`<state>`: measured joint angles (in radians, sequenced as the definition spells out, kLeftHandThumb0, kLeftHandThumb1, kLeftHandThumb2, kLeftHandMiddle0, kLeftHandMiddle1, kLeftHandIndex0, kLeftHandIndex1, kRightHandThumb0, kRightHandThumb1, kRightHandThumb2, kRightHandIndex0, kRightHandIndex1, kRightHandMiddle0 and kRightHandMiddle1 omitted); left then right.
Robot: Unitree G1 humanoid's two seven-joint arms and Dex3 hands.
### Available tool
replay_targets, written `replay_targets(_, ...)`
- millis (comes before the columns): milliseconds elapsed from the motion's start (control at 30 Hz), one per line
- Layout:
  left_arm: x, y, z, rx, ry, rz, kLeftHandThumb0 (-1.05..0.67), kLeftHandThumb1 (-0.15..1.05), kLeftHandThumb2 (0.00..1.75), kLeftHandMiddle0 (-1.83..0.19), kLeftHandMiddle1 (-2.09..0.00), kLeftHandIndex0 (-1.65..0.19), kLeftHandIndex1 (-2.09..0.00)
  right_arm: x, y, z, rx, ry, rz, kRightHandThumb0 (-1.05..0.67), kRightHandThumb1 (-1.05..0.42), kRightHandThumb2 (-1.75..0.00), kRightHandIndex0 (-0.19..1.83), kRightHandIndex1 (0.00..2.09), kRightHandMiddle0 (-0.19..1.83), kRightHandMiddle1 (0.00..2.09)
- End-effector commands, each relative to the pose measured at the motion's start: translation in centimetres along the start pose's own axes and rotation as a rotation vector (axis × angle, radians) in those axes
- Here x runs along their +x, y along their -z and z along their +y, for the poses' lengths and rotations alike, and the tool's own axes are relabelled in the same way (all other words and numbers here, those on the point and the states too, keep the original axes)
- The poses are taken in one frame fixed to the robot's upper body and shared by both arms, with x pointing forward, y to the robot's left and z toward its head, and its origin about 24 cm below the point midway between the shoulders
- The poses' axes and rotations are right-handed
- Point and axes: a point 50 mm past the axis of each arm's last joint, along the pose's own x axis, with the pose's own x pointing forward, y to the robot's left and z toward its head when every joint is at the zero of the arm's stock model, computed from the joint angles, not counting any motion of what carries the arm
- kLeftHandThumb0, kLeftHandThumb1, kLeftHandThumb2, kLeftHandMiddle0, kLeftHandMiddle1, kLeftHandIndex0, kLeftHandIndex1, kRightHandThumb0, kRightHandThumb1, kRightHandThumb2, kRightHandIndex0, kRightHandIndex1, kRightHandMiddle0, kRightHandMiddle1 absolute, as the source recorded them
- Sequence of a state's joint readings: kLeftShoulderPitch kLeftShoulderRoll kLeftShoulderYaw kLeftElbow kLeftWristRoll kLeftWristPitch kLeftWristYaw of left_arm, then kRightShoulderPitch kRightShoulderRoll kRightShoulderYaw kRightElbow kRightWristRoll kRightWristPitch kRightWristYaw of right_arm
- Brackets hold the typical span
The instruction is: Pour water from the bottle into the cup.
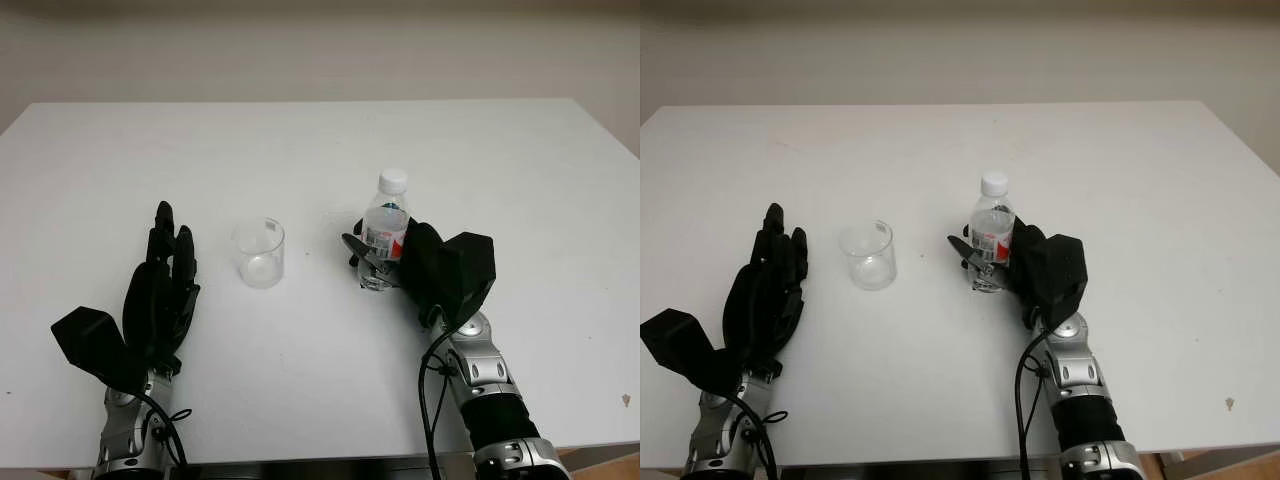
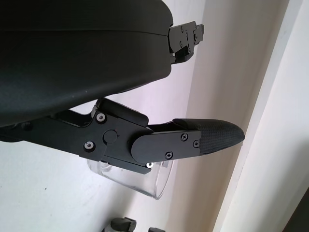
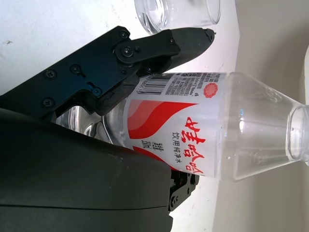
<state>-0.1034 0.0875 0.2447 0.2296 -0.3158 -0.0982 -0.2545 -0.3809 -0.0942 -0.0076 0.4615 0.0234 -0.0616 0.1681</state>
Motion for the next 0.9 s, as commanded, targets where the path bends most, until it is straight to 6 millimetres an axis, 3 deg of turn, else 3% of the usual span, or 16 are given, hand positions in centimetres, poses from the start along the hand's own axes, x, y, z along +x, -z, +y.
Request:
replay_targets(0, -1.2, 1.5, 0.8, -0.02, -0.033, 0.074, -0.77, 1.05, 0.46, 0.17, -0.06, 0.18, -0.05, -0.3, 0.6, 0.2, 0.007, -0.011, 0.005, -0.56, -1.05, -0.29, 0.35, 2.07, 0.19, 2.06)
replay_targets(100, -1.2, 1.4, 0.9, -0.021, -0.036, 0.075, -0.76, 1.05, 0.46, 0.17, -0.06, 0.18, -0.05, -0.3, 0.6, 0.3, 0.029, -0.02, -0.01, -0.59, -1.05, -0.16, 0.06, 1.92, -0.06, 1.86)
replay_targets(300, -1.2, 1.3, 1.1, -0.014, -0.035, 0.077, -0.77, 1.05, 0.45, 0.16, -0.06, 0.18, -0.05, -0.4, 0.4, 0.3, -0.03, -0.022, -0.042, -0.66, -1.04, -0.07, -0.16, 1.76, -0.18, 1.68)
replay_targets(433, -1.1, 1.2, 1.1, -0.011, -0.03, 0.078, -0.76, 1.05, 0.45, 0.16, -0.06, 0.17, -0.06, -0.6, 0.2, 0.0, -0.058, -0.038, -0.05, -0.73, -1.0, -0.05, -0.19, 1.04, -0.19, 1.12)
replay_targets(467, -1.1, 1.2, 1.2, -0.011, -0.03, 0.078, -0.77, 1.05, 0.44, 0.16, -0.06, 0.17, -0.06, -0.7, 0.2, 0.0, -0.064, -0.046, -0.053, -0.73, -0.97, -0.05, -0.18, 0.69, -0.19, 0.83)
replay_targets(600, -1.0, 1.2, 1.2, -0.009, -0.026, 0.079, -0.77, 1.05, 0.44, 0.17, -0.05, 0.17, -0.06, -1.0, 0.2, -0.1, -0.053, -0.072, -0.062, -0.74, -0.93, -0.05, -0.18, 0.16, -0.18, 0.32)
replay_targets(733, -1.0, 1.0, 1.3, 0.001, -0.027, 0.078, -0.77, 1.05, 0.44, 0.16, -0.06, 0.17, -0.06, -1.2, 0.3, -0.2, -0.04, -0.077, -0.078, -0.76, -0.91, -0.05, -0.19, 0.01, -0.19, 0.03)
replay_targets(867, -0.9, 1.0, 1.3, 0.013, -0.026, 0.08, -0.77, 1.05, 0.45, 0.16, -0.06, 0.17, -0.06, -1.4, 0.3, -0.3, -0.03, -0.072, -0.087, -0.77, -0.9, -0.05, -0.19, 0.0, -0.19, 0.0)
